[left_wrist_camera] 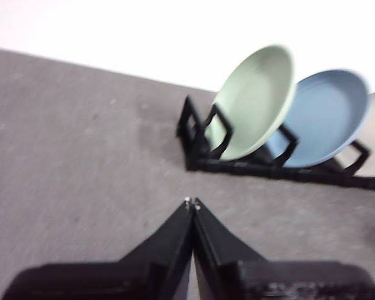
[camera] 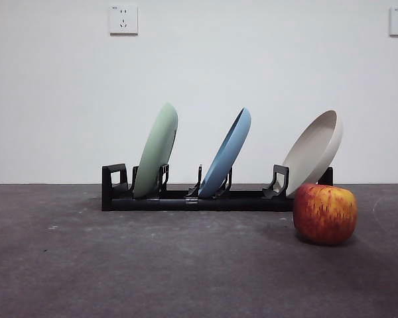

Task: Take the green plate from the plate rack,put the plate on the table,take the apple from the table,put the apple in the plate

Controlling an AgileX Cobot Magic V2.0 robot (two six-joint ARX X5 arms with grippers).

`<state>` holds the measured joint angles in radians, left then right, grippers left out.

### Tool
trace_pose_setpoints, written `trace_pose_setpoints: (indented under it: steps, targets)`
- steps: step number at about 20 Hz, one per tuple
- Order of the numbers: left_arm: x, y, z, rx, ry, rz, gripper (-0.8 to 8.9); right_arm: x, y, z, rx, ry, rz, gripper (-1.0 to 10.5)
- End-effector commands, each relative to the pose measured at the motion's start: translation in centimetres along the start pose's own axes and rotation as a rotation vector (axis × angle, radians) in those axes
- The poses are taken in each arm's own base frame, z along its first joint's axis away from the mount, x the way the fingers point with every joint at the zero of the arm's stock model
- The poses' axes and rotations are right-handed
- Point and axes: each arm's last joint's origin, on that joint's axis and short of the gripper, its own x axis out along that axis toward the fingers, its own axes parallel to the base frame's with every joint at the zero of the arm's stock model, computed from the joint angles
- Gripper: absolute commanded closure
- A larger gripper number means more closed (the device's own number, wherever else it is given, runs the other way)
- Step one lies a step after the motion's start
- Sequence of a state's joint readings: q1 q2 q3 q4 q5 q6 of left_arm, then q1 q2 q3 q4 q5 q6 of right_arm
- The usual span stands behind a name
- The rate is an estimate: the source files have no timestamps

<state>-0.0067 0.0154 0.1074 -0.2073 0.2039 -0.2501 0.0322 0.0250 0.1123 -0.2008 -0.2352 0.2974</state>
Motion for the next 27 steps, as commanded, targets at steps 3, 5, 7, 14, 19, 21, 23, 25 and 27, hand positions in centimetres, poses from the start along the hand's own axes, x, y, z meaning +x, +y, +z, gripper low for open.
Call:
trace_pose_setpoints:
  steps: [3,5,7,14,19,21,23,25,27]
  targets:
    - [-0.7,-0.9,2.2,-0.020,0.021,-0.066,8.21,-0.7,1.0,2.7,0.020,-0.022,0.013,9.6]
    - [-0.9,-1.3,3.2,-0.022,0.038,-0.097,8.21,-0.9,1.5,3.8,0.012,0.017,0.024,9.6]
    - [-1.0,-1.7,4.1,-0.022,0.061,-0.130,8.21,-1.1,1.9,4.8,0.000,0.067,0.037,9.6]
    - [-1.0,-2.9,7.0,0.016,0.205,-0.274,8.21,-1.3,3.5,8.4,-0.078,0.296,0.130,9.6]
    - [-0.7,-3.4,8.2,0.038,0.342,-0.370,8.21,-1.1,4.2,10.4,-0.128,0.462,0.177,9.6]
    - [-0.6,-3.6,8.5,0.045,0.391,-0.403,8.21,-1.0,4.5,10.9,-0.147,0.533,0.184,9.6]
    - [-0.4,-3.7,8.7,0.041,0.441,-0.440,8.21,-0.9,4.7,11.4,-0.164,0.609,0.195,9.6]
    - [-0.2,-3.7,8.8,0.039,0.489,-0.464,8.21,-0.7,4.9,11.6,-0.177,0.689,0.206,9.6]
    - [-0.2,-3.7,8.8,0.036,0.549,-0.472,8.21,-0.7,4.9,11.5,-0.184,0.772,0.219,9.6]
